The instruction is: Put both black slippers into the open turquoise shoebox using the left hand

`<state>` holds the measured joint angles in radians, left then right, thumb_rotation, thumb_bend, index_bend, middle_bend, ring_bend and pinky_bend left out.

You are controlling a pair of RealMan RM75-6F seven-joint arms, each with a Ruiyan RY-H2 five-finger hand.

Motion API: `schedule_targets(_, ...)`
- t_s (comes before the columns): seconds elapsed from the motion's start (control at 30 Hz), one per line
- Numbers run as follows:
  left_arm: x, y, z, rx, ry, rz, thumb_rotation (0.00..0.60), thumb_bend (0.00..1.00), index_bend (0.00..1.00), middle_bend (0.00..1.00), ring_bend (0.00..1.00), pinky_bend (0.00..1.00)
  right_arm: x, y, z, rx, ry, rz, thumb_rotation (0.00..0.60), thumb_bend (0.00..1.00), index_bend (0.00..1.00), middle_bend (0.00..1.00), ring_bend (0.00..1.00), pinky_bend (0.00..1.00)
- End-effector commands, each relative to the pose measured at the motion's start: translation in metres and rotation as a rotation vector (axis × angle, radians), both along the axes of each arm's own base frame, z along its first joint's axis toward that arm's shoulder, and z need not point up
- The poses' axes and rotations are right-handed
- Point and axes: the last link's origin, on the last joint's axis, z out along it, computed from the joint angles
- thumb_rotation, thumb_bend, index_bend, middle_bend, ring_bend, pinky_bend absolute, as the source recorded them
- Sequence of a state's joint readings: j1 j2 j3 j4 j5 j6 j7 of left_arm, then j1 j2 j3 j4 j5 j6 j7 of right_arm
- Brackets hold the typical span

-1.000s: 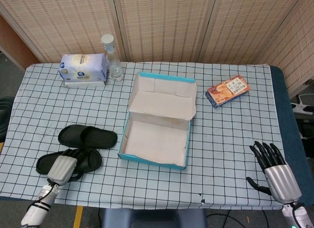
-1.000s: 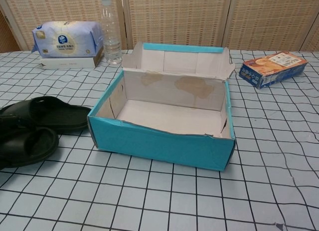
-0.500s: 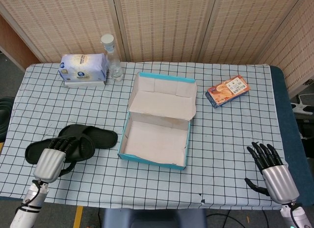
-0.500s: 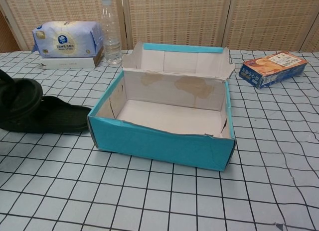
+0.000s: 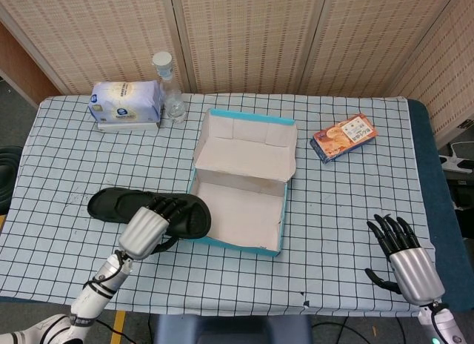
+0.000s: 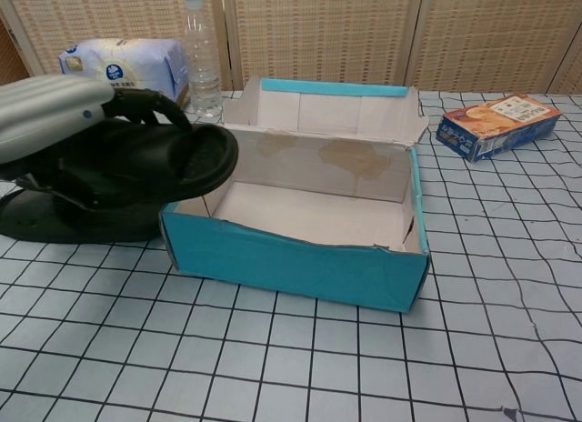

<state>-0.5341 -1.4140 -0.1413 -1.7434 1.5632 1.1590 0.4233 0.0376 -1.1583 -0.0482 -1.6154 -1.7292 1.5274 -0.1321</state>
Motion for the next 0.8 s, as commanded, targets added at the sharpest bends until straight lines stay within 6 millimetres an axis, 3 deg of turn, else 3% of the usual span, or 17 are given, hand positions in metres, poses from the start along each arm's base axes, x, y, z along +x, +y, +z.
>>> schedule_targets(0.03, 0.036, 0.011, -0.013, -0.011, -0.012, -0.066, 0.600, 0.47, 0.62, 0.85, 0.73, 0.45, -0.001, -0.001, 0.002, -0.003, -0.001, -0.005, 0.490, 0.16, 0.00, 0.00, 0.00, 0.00)
schedule_targets(0.53, 0.136, 0.038, -0.063, -0.119, 0.023, -0.173, 0.600, 0.47, 0.62, 0.85, 0.73, 0.45, -0.006, -0.007, 0.003, 0.021, -0.019, -0.033, 0.490, 0.16, 0.00, 0.00, 0.00, 0.00)
schedule_targets(0.8, 0.160, 0.043, -0.079, -0.122, 0.051, -0.175, 0.600, 0.48, 0.62, 0.85, 0.73, 0.46, -0.009, -0.010, 0.006, 0.031, -0.034, -0.049, 0.490, 0.16, 0.00, 0.00, 0.00, 0.00)
